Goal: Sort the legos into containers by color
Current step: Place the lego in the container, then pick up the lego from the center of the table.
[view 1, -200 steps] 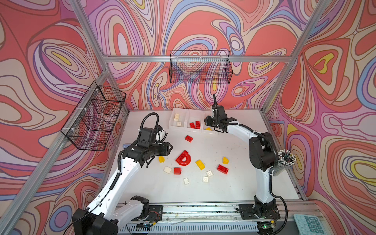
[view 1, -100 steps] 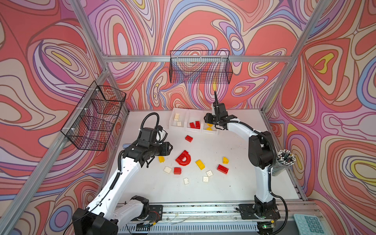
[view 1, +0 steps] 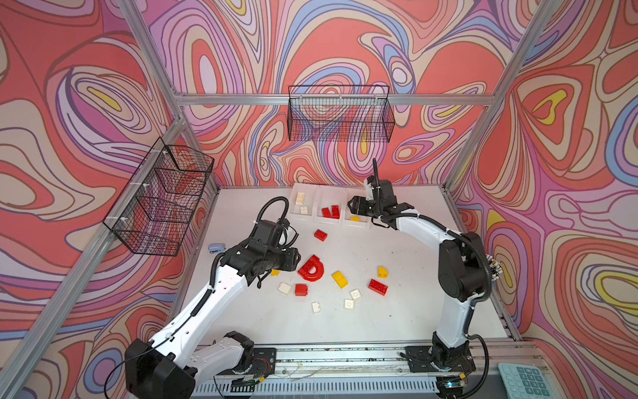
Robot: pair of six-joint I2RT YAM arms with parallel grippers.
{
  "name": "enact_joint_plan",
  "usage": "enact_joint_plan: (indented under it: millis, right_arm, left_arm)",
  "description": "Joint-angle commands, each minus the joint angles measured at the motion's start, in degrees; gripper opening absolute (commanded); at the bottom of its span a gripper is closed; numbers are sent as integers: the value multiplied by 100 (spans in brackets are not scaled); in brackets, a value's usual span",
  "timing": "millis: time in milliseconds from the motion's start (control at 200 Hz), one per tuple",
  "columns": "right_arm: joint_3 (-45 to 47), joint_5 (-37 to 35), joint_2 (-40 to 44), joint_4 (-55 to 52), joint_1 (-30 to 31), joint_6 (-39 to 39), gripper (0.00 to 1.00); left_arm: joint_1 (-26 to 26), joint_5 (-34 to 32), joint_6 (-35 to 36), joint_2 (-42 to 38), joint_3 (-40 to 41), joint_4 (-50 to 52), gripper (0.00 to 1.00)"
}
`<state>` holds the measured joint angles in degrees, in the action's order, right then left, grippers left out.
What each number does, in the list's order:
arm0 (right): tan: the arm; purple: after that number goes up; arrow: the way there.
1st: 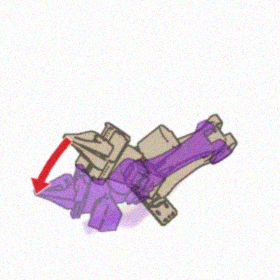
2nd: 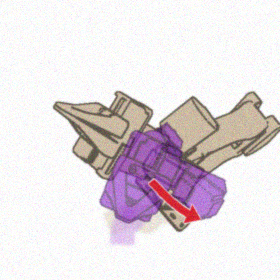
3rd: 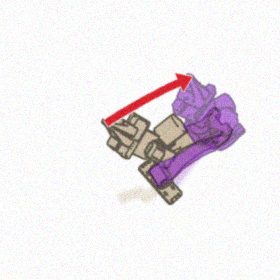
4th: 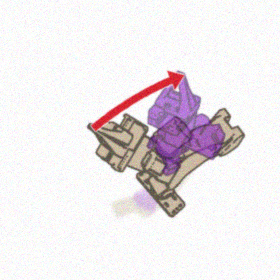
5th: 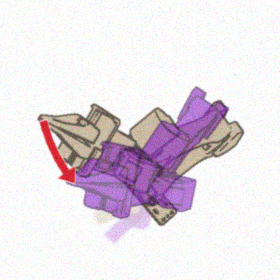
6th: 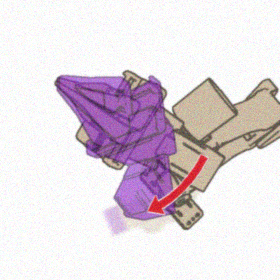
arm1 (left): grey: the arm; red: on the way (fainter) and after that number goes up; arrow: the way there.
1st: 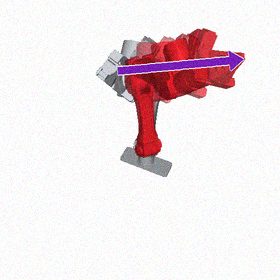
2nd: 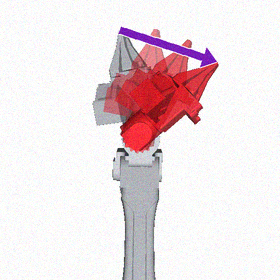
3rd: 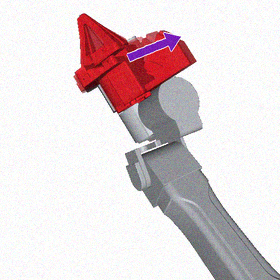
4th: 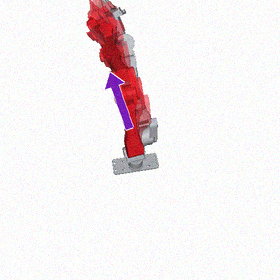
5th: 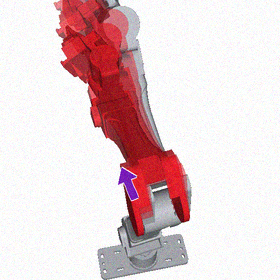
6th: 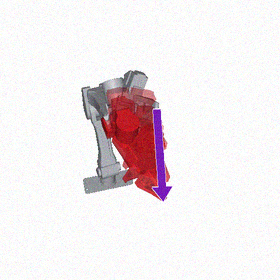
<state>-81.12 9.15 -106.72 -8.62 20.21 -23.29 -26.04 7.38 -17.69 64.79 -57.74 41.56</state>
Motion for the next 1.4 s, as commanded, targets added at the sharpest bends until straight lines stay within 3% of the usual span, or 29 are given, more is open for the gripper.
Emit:
enact_joint_plan:
  millis: [0,135,280,451,871,1397]
  right_arm:
    - [776,473,772,883,-13,-252,79]
    - [1771,618,1582,1507,-8,-426,98]
    - [2290,731,2239,1541,-1,-428,98]
    - [2672,907,2678,1386,-12,-407,98]
    - [3692,835,3370,1086,-9,-207,98]
    - [4124,807,3782,937,-8,-62,97]
  left_arm:
    - [-33,-118,-114,20,-218,350,53]
    - [-50,-127,-210,-92,-188,523,53]
    - [-181,-112,-531,-286,20,591,53]
    - [-776,-476,-1037,-306,393,496,53]
    - [-1747,-1185,-1643,484,720,401,62]
    - [-1787,-1344,-1786,1736,784,68,63]
